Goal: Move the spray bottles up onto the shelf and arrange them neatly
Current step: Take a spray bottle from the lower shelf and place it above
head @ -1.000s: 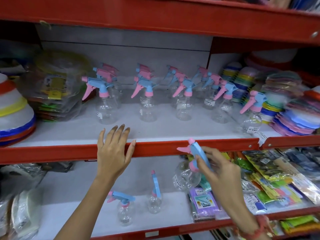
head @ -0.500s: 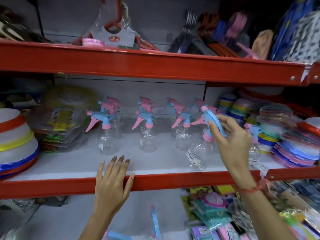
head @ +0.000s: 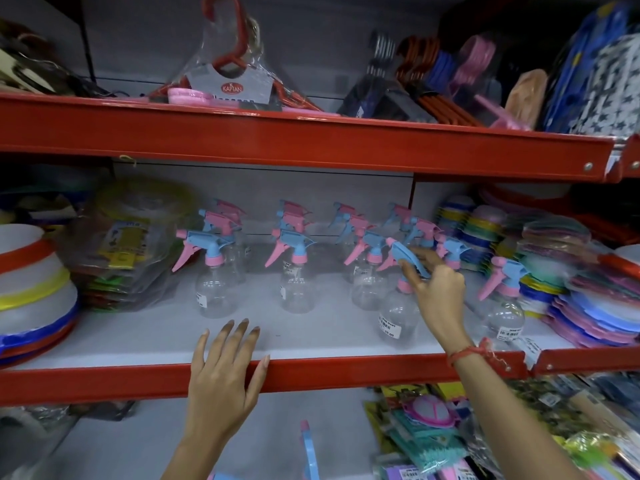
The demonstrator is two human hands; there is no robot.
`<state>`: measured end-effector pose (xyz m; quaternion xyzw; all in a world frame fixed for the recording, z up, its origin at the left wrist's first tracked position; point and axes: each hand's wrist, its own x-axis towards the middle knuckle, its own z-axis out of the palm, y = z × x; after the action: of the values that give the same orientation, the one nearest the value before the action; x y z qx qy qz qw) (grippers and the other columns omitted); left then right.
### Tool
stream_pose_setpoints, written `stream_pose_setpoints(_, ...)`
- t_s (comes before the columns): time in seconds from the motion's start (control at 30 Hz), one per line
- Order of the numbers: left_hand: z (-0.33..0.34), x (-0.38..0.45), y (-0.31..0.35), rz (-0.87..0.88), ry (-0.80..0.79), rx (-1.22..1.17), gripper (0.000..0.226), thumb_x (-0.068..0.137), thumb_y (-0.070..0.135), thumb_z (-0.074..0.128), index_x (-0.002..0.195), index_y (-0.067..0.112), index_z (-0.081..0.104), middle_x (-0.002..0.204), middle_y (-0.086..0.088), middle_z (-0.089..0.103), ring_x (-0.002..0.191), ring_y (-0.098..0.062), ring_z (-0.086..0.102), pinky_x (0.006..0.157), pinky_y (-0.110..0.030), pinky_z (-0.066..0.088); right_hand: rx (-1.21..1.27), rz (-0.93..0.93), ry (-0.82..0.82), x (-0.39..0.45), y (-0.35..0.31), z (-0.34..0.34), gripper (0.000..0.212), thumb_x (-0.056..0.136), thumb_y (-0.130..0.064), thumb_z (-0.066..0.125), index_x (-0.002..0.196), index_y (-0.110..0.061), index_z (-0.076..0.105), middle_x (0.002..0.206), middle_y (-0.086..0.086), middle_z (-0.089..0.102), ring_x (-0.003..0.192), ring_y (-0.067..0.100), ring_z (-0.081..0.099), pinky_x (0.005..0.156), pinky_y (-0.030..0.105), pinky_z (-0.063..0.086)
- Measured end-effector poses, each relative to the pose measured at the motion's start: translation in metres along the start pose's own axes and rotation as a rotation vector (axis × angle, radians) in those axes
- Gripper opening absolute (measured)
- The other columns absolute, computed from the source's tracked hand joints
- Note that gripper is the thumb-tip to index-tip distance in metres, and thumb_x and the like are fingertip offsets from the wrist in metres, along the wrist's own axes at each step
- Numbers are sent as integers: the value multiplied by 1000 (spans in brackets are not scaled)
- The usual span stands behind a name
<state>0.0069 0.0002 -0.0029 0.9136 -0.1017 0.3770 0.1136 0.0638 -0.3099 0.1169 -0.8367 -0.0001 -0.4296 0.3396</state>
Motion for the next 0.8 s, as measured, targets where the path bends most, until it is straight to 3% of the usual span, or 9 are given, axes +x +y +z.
stream_pose_setpoints(0.13, 0, 0, 0, -9, -1, -2, 54, 98, 47, 31, 123, 12, 64, 131, -9, 64, 126, -29, 56, 114, -52, 29, 197, 106, -49, -17, 7, 3, 64, 77, -31, 78, 129, -15, 45, 119, 11, 68, 98, 29, 67, 86, 45, 54)
stream_pose_setpoints(0.27, 1, 0, 1, -16, 10, -8, 55, 99, 47, 30, 123, 12, 65, 130, -9, 65, 126, -29, 56, 114, -52, 29, -2, 159, -79, -50, 17, 17, 95, 53, -48, 88, 124, -3, 41, 116, 18, 53, 111, 35, 48, 94, 45, 43)
stream_pose_setpoints(0.47, 1, -3, 3, -19, 30, -3, 54, 98, 46, 32, 122, 11, 65, 130, -10, 65, 126, -30, 57, 113, -53, 31, -47, 157, -92, -61, 27, 21, 85, 52, -42, 91, 115, -8, 44, 112, 15, 49, 103, 35, 51, 84, 47, 50)
stream_pose_setpoints(0.63, 1, -5, 4, -15, 52, 5, 54, 99, 46, 31, 122, 11, 65, 129, -10, 65, 124, -30, 58, 112, -54, 32, 121, 147, -304, -50, 37, 12, 80, 59, -32, 90, 124, -17, 46, 120, 7, 54, 100, 23, 60, 83, 40, 53)
stream_pose_setpoints(0.8, 0, -6, 5, -21, 57, 5, 55, 98, 46, 31, 122, 11, 65, 129, -10, 65, 124, -30, 58, 112, -52, 30, 354, 191, -513, -43, 50, 0, 70, 69, -24, 85, 123, -33, 42, 129, -4, 53, 113, 18, 56, 81, 21, 47)
